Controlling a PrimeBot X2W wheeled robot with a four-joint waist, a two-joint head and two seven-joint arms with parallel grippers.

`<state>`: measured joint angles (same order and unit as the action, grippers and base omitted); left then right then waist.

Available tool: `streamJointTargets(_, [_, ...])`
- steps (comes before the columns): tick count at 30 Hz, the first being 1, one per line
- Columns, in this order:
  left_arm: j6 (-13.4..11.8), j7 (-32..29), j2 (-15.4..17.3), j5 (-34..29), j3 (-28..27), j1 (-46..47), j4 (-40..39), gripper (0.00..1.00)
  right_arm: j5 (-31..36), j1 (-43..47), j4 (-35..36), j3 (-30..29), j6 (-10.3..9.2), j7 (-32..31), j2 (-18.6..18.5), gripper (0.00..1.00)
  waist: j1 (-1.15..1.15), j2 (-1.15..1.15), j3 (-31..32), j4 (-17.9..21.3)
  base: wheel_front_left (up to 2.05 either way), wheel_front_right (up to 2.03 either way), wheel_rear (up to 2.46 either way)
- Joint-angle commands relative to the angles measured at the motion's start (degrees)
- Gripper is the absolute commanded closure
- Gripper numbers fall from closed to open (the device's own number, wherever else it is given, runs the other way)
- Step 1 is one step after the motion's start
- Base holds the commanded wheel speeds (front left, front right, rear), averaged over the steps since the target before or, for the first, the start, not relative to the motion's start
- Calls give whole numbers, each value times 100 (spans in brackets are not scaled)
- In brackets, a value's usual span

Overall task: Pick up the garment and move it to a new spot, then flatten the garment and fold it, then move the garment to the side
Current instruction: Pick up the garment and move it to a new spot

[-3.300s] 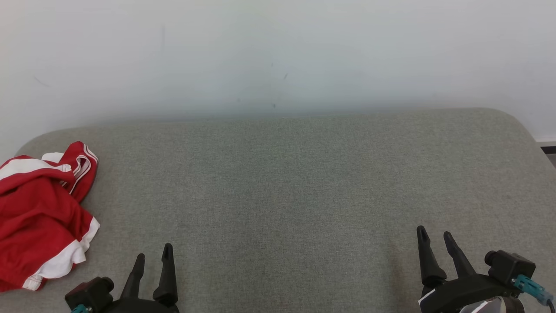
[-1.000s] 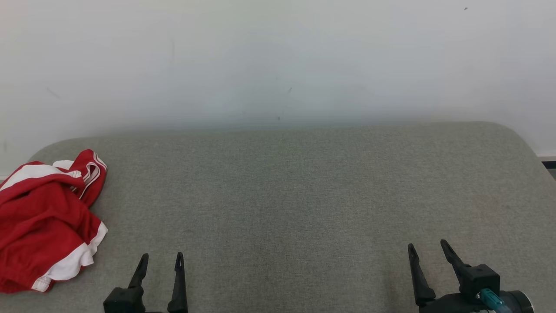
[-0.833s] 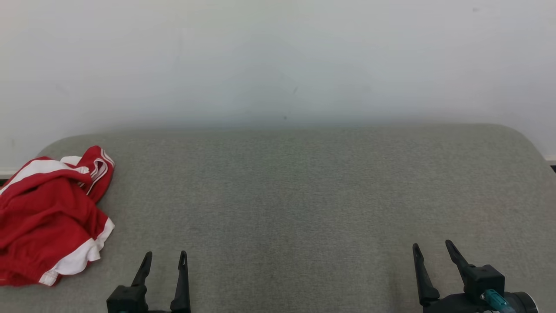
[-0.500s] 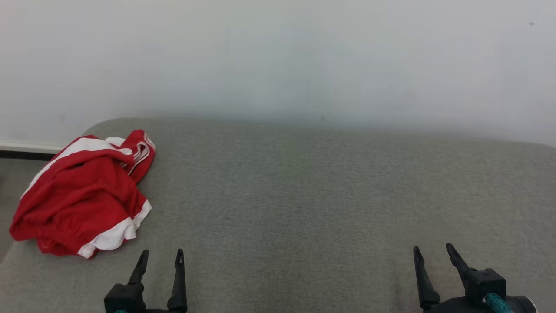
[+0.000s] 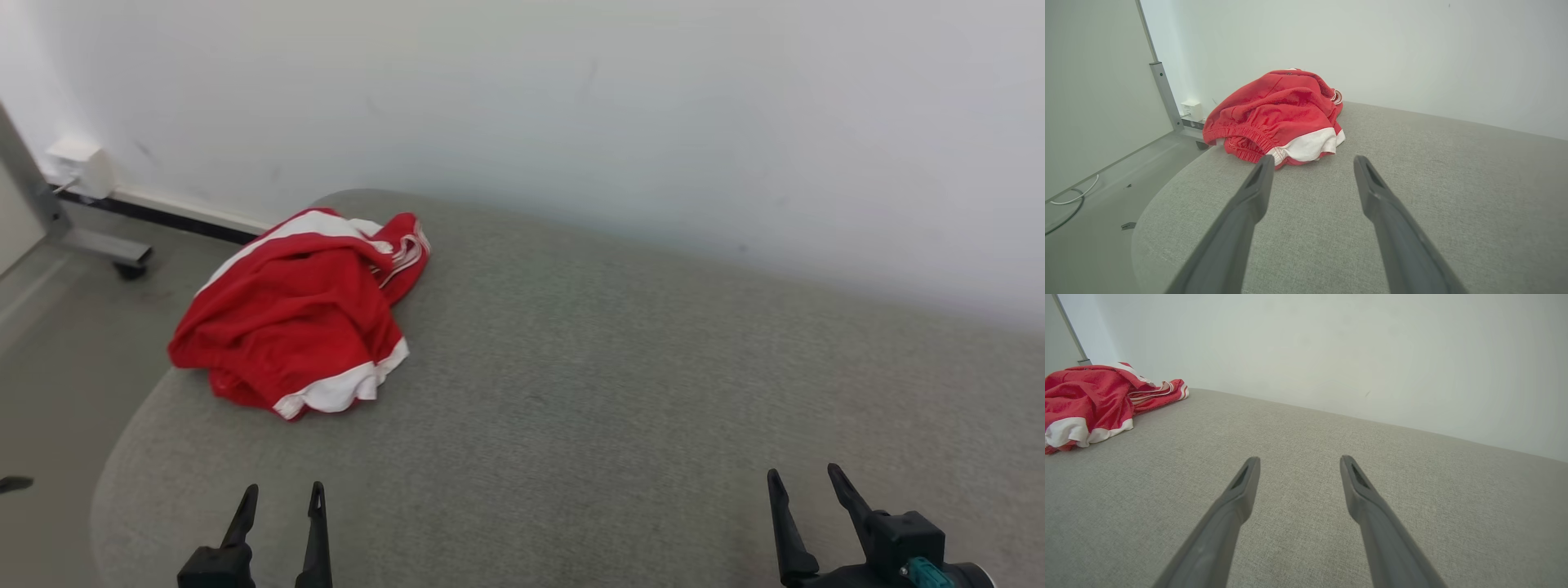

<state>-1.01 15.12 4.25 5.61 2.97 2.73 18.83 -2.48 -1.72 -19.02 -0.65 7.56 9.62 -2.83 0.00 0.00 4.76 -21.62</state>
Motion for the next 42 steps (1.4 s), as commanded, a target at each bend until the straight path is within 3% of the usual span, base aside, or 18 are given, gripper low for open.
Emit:
streamJointTargets(1, [-19, 6, 37, -27, -25, -69, -12, 0, -38, -14, -25, 21, -13, 41, -8, 0, 0, 0, 50, -374, 0, 0, 0])
streamJointTargets(12, [-94, 6, 98, 56, -208, -138, -163, 0, -105, -194, -157, 198, -13, 86, -10, 0, 0, 0, -18, -534, 0, 0, 0])
streamJointTargets(25, [-8, 6, 61, 220, -251, -18, 75, 0, -124, -148, -255, 204, -13, 141, -9, 0, 0, 0, 8, -504, 0, 0, 0])
streamJointTargets(35, [113, -326, 74, 498, -219, 984, 878, 0, -98, -16, -71, 255, -14, 32, -9, 0, 0, 0, -70, -379, 0, 0, 0])
streamJointTargets(42, [229, -773, 168, 900, -460, 2159, 1867, 0, 119, -126, 305, 487, -13, -244, -10, 0, 0, 0, -470, 158, 0, 0, 0])
